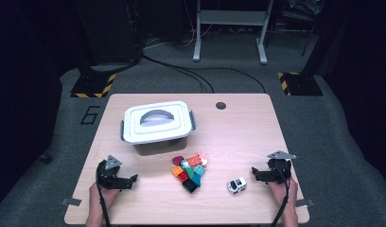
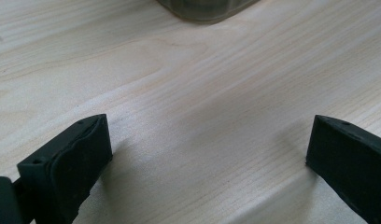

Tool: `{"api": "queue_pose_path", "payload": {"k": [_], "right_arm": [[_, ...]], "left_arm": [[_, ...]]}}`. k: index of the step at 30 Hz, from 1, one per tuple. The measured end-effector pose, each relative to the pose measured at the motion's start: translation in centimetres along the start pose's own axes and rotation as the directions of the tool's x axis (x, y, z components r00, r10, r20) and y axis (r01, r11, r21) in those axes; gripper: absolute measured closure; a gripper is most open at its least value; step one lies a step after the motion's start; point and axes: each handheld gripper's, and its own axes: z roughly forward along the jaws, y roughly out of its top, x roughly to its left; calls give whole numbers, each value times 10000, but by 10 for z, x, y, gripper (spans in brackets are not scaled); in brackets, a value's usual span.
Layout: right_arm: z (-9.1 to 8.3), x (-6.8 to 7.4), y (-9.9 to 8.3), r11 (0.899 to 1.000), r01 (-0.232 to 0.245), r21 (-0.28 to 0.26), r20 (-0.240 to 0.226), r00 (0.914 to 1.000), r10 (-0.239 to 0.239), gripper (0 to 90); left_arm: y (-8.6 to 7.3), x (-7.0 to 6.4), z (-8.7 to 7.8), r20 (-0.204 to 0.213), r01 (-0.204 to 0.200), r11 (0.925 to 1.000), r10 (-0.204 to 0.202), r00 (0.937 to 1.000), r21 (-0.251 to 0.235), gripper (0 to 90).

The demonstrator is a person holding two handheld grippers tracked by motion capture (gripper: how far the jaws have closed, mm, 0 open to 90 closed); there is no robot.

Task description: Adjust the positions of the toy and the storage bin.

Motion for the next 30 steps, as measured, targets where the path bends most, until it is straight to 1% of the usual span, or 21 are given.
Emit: {"api": "queue_pose_path", "payload": {"k": [1,3,9,10,11,13,14,15,16,17,19,20,21,22,23,24,26,27,28,29,30], "right_arm": [[0,0,0,10000,-15,-3,-16,10000,15,4],[0,0,0,10000,-13,6,-11,10000,13,4],[0,0,0,10000,1,-13,-28,10000,-1,7],[0,0,0,10000,1,-13,-28,10000,-1,7],[0,0,0,10000,-1,-15,-28,10000,1,6],[0,0,0,10000,-8,-11,-28,10000,8,7],[0,0,0,10000,-8,-13,-26,10000,8,7],[0,0,0,10000,-8,-13,-26,10000,8,7],[0,0,0,10000,-9,-15,-29,10000,9,7],[0,0,0,10000,-11,-14,-30,10000,11,7],[0,0,0,10000,-13,-15,-30,10000,13,7],[0,0,0,10000,-16,-17,-30,10000,16,8],[0,0,0,10000,-14,-20,-26,10000,14,9],[0,0,0,10000,-25,-24,-24,10000,25,9],[0,0,0,10000,-20,-26,-24,10000,20,10],[0,0,0,10000,-20,-26,-24,10000,20,10],[0,0,0,10000,-29,-25,-21,10000,29,11],[0,0,0,10000,-29,-25,-21,10000,29,11],[0,0,0,10000,17,-49,-30,10000,-17,13],[0,0,0,10000,17,-49,-30,10000,-17,13],[0,0,0,10000,11,-56,-23,10000,-11,15]], "left_arm": [[0,-1,0,97,121,9999,-122,9999,70,2],[0,-1,0,31,21,10000,-21,10000,-1,3],[1,-2,-1,214,-464,9989,463,9987,37,10],[1,-2,-1,214,-464,9989,463,9987,37,8],[1,-3,-1,267,-601,9982,600,9978,-6,6],[1,-4,-1,298,-662,9978,662,9974,3,4],[1,-4,-1,342,-829,9965,830,9960,-38,3],[1,-4,-1,342,-829,9965,830,9960,-38,3],[2,-5,-1,454,-817,9967,818,9956,-37,3],[3,-7,-1,536,-897,9957,909,9944,-245,3],[4,-8,-2,571,-983,9948,998,9934,-273,6],[7,-13,-3,708,-1080,9930,1113,9913,-483,10],[7,-13,-3,708,-1080,9930,1113,9913,-483,17],[10,-16,-4,834,-1244,9899,1299,9880,-685,21],[13,-18,-5,1008,-1236,9899,1302,9864,-690,22],[13,-18,-5,1008,-1236,9899,1302,9864,-690,22],[21,-24,-4,1307,-1494,9856,1589,9786,-793,21],[21,-24,-4,1307,-1494,9856,1589,9786,-793,19],[26,-29,-2,1488,-1587,9836,1702,9741,-860,17],[26,-29,-2,1488,-1587,9836,1702,9741,-860,11],[30,-34,-1,1687,-1744,9811,1864,9679,-836,7]]}}
